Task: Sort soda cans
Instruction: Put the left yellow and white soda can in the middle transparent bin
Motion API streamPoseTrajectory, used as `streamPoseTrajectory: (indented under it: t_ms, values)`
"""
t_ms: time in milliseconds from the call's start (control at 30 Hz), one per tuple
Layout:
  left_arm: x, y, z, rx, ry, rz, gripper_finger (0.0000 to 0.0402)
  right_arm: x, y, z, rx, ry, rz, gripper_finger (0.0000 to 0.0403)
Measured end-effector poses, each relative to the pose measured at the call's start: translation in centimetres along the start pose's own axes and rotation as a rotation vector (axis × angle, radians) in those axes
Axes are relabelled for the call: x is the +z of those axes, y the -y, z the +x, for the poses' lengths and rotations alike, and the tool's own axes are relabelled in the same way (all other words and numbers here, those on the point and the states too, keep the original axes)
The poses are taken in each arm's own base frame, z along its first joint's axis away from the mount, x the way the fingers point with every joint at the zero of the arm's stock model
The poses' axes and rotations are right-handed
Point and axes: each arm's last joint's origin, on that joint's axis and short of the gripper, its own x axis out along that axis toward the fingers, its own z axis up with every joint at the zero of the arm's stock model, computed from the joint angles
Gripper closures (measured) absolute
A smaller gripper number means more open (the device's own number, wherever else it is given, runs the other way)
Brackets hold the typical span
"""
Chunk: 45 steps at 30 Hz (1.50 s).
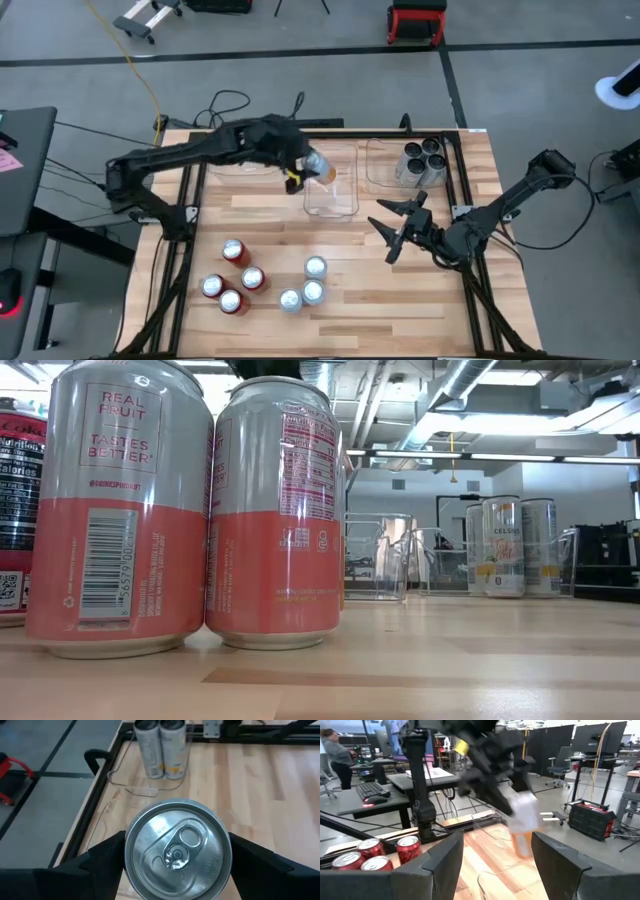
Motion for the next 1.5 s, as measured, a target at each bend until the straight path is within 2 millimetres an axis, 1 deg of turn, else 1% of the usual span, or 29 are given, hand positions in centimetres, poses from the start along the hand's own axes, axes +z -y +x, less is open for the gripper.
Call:
streamPoseTrajectory:
  t_ms: [233,300,400,533,633,867,1067,1133,1233,1400,1500]
  values:
    - [-2.5,-3.2,6.7,0.052,-0.099,-0.005,0.0108,0.0,0.0,0.0,0.000,0.001,-0.027,0.0148]
    - [-3.1,-4.2,8.3,0.059,-0.136,-0.022,0.0108,0.0,0.0,0.0,0.000,0.000,-0.031,0.0148]
    - [-3.7,-5.4,10.4,0.050,-0.177,-0.046,0.0108,0.0,0.0,0.0,0.000,0.000,-0.036,0.0148]
    - [-4.4,-6.3,12.2,0.054,-0.213,-0.056,0.0108,-0.1,0.0,0.0,0.000,-0.003,-0.045,0.0148]
    - [-4.8,-6.5,12.7,0.044,-0.266,-0.061,0.0108,-0.2,0.0,0.0,-0.001,-0.012,-0.062,0.0148]
    - [-5.8,-6.1,12.4,0.020,-0.379,-0.096,0.0108,-0.3,0.0,0.0,-0.001,-0.018,-0.071,0.0148]
    - [-6.8,-5.9,12.6,0.017,-0.417,-0.117,0.0105,-0.3,0.0,0.0,-0.001,-0.018,-0.046,0.0148]
    - [-6.9,-5.8,12.6,0.018,-0.423,-0.132,0.0095,-0.3,0.0,0.0,0.001,-0.018,-0.036,0.0148]
    - [-6.9,-5.2,12.6,0.010,-0.438,-0.124,0.0085,-0.3,-0.1,-0.2,0.010,-0.018,-0.036,0.0148]
    - [-6.6,-3.8,12.7,-0.007,-0.450,-0.046,0.0080,-0.3,-0.2,-0.4,0.017,-0.018,-0.037,0.0148]
    - [-6.3,-3.4,12.7,0.008,-0.446,-0.002,0.0079,-0.3,-0.2,-0.4,0.016,-0.019,-0.037,0.0148]
